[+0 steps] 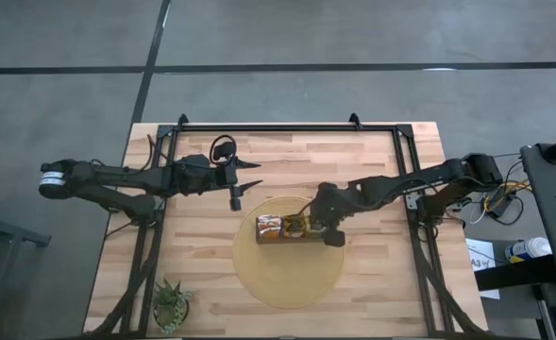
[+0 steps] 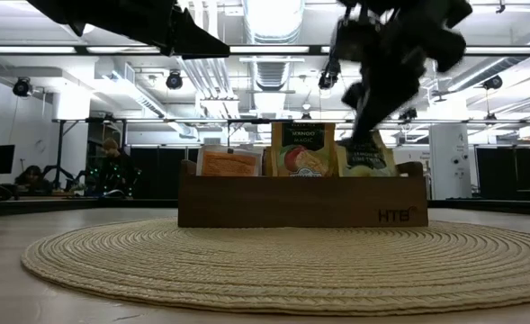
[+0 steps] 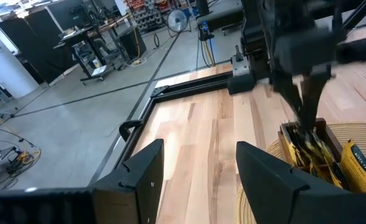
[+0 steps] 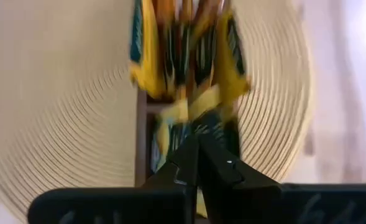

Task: Pick & Place Tea
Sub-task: Put the yellow tea bag into the right section of the wooden organizer

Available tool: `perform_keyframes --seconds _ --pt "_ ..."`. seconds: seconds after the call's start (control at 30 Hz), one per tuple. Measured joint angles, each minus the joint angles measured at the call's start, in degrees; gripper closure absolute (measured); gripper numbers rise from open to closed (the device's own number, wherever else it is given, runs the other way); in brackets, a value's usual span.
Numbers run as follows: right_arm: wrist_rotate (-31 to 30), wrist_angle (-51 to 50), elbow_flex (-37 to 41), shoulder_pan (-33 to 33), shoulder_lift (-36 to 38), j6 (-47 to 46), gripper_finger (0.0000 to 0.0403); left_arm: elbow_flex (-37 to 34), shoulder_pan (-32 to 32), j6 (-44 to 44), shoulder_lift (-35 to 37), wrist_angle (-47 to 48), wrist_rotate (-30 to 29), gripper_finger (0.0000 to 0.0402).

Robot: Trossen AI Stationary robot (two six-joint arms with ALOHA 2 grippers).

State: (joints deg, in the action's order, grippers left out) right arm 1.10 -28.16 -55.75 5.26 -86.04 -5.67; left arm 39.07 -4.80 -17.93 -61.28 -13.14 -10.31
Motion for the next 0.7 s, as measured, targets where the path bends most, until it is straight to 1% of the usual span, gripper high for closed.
perform_keyframes --seconds 0.07,0.17,0.33,0.37,0.47,0.53,0.7 --pt "-0.3 0.4 -0.5 0.0 1.6 0.5 0.0394 0.0 0.0 0.0 0.0 0.0 0.0 0.0207" --pt "-2.9 0.4 -0.4 0.0 2.8 0.6 0.0394 0.0 0.0 0.1 0.0 0.0 0.0 0.0207" --pt "-3.9 0.3 0.5 0.0 1.9 -0.8 0.0394 0.0 0.0 0.1 0.0 0.2 0.0 0.0207" --pt "-3.7 0.2 0.8 0.0 1.2 -1.2 0.0394 0.0 0.0 0.1 0.0 0.2 0.0 0.0207" --pt "0.1 0.1 1.3 -0.1 -0.4 -1.7 0.0394 0.0 0.0 0.1 0.0 0.3 0.0 0.0207" --pt "1.6 0.0 1.3 -0.1 -0.6 -1.7 0.0394 0.0 0.0 0.1 0.0 0.3 0.0 0.0207" --pt "1.4 0.0 0.5 0.0 0.7 -0.8 0.0394 0.0 0.0 0.1 0.0 0.4 0.0 0.0207"
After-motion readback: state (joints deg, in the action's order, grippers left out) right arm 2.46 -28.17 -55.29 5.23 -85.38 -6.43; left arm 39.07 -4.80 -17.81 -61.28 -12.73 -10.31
